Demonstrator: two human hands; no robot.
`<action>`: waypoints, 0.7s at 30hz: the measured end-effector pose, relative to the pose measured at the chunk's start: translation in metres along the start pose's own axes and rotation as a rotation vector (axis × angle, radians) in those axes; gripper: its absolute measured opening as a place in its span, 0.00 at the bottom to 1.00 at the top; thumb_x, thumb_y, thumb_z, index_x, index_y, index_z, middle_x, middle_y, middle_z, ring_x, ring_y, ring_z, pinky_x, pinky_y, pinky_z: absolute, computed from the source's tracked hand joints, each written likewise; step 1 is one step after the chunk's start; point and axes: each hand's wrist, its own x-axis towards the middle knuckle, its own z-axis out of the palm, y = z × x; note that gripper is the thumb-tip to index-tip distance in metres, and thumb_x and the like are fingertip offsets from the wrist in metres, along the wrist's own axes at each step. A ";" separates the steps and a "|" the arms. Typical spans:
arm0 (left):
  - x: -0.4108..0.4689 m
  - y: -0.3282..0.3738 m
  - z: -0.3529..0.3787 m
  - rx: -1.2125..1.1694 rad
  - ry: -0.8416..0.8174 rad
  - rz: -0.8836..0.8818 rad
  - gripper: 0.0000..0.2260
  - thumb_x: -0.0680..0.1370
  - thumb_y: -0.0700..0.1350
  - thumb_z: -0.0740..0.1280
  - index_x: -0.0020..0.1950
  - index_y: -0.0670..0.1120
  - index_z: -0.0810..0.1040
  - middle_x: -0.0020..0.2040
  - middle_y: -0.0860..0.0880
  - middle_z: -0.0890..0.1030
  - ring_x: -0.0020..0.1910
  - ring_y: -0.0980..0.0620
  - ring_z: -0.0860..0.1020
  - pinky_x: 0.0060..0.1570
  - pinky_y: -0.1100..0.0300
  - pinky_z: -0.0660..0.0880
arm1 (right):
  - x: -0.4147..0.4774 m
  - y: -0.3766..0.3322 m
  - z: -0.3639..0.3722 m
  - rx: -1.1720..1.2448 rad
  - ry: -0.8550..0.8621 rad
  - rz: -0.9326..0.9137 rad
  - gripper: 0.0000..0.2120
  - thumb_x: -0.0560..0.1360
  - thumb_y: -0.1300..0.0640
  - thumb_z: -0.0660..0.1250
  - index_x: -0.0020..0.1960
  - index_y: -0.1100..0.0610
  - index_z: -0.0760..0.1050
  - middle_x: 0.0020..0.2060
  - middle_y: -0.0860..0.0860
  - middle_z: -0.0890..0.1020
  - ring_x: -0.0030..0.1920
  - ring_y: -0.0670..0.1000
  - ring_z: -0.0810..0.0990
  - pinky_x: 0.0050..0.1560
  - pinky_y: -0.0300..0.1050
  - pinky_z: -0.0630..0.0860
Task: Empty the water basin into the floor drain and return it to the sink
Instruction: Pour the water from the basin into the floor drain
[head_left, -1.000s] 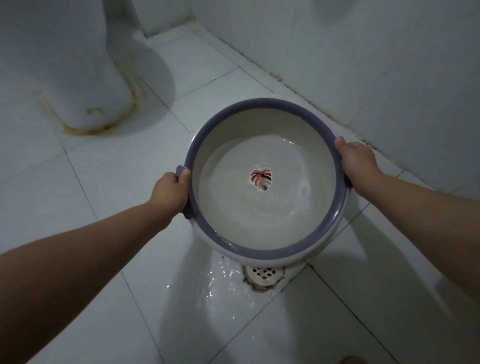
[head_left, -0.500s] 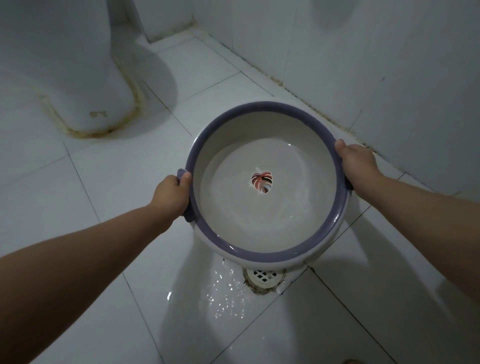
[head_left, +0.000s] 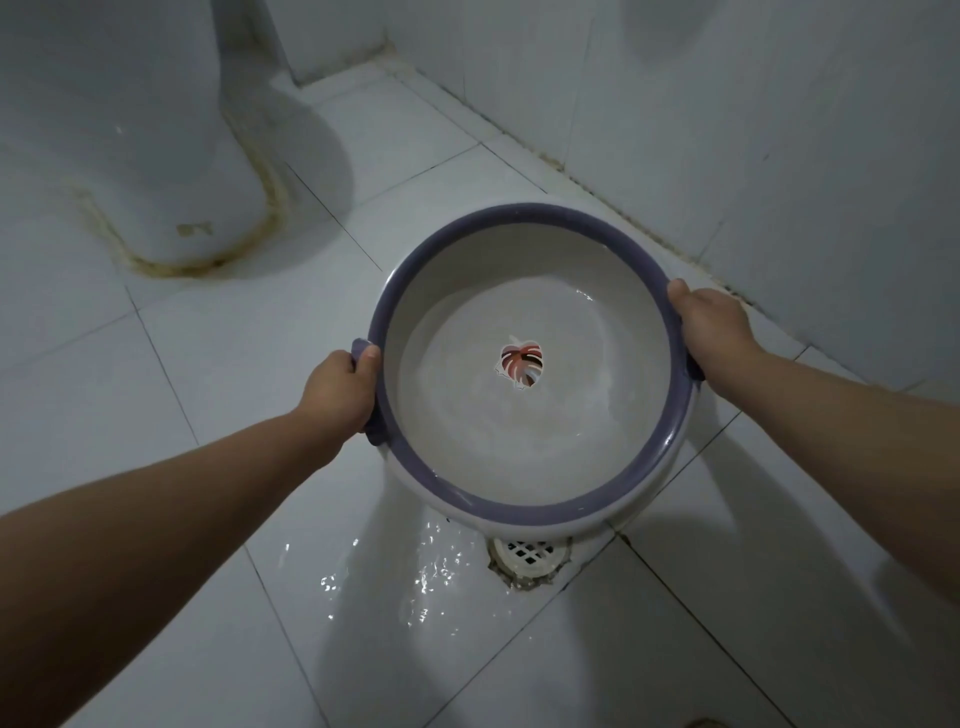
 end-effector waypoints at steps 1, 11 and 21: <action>0.000 0.000 0.000 -0.003 0.000 -0.001 0.18 0.81 0.52 0.50 0.49 0.39 0.71 0.38 0.44 0.75 0.42 0.43 0.76 0.44 0.51 0.74 | 0.000 0.000 0.000 0.003 -0.001 -0.003 0.19 0.77 0.44 0.54 0.40 0.60 0.69 0.31 0.52 0.71 0.31 0.49 0.70 0.29 0.42 0.64; -0.002 -0.001 0.003 0.009 -0.007 0.018 0.18 0.81 0.52 0.50 0.49 0.39 0.70 0.36 0.46 0.74 0.36 0.48 0.74 0.41 0.52 0.71 | -0.001 0.004 -0.001 -0.003 -0.007 0.005 0.20 0.77 0.45 0.55 0.34 0.59 0.67 0.29 0.52 0.70 0.30 0.50 0.70 0.29 0.43 0.63; -0.001 -0.002 0.002 0.040 -0.007 0.039 0.18 0.81 0.52 0.50 0.48 0.39 0.71 0.35 0.46 0.73 0.35 0.49 0.73 0.40 0.53 0.71 | -0.003 0.005 -0.002 -0.009 -0.011 -0.009 0.20 0.77 0.46 0.54 0.31 0.56 0.65 0.29 0.52 0.70 0.30 0.50 0.69 0.29 0.43 0.63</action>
